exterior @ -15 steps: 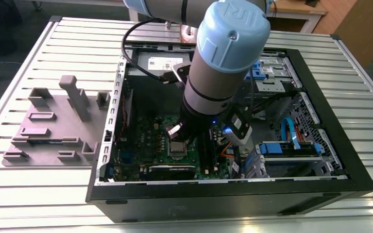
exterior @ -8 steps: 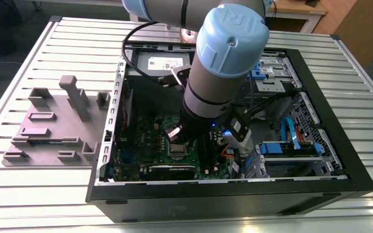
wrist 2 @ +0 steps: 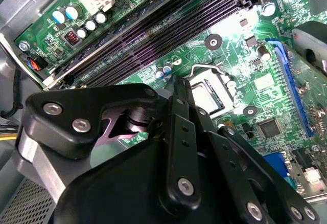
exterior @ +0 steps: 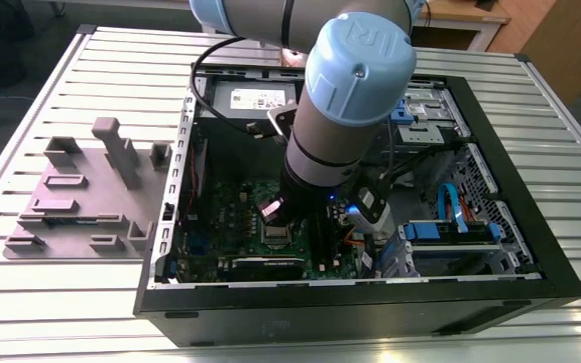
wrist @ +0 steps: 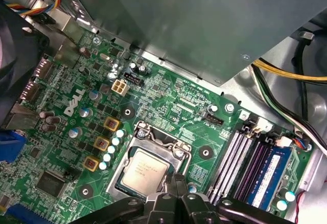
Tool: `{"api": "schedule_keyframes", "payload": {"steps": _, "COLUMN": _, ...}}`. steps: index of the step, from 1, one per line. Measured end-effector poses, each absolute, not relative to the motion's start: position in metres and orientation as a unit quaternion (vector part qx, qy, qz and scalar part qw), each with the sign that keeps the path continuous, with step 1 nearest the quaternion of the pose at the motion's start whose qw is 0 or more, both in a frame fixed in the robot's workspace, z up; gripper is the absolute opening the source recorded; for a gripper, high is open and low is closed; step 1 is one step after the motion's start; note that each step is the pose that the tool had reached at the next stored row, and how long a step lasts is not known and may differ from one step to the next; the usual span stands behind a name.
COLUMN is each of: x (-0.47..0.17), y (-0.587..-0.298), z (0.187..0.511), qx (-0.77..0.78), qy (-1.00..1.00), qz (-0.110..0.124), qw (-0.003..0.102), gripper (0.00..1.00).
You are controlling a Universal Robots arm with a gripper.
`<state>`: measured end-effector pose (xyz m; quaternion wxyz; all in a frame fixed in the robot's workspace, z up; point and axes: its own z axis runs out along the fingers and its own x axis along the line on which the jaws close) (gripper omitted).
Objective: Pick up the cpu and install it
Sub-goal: 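Install the first cpu locking lever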
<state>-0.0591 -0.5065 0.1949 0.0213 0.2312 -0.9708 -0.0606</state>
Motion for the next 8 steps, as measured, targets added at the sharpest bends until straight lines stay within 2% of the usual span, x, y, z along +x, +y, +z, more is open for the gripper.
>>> {"api": "schedule_keyframes", "payload": {"steps": 8, "x": -0.0591, "y": -0.5108, "z": 0.1948, "qx": 0.231, "qy": -0.971, "qz": -0.061, "qw": 0.021, "gripper": 0.11}}
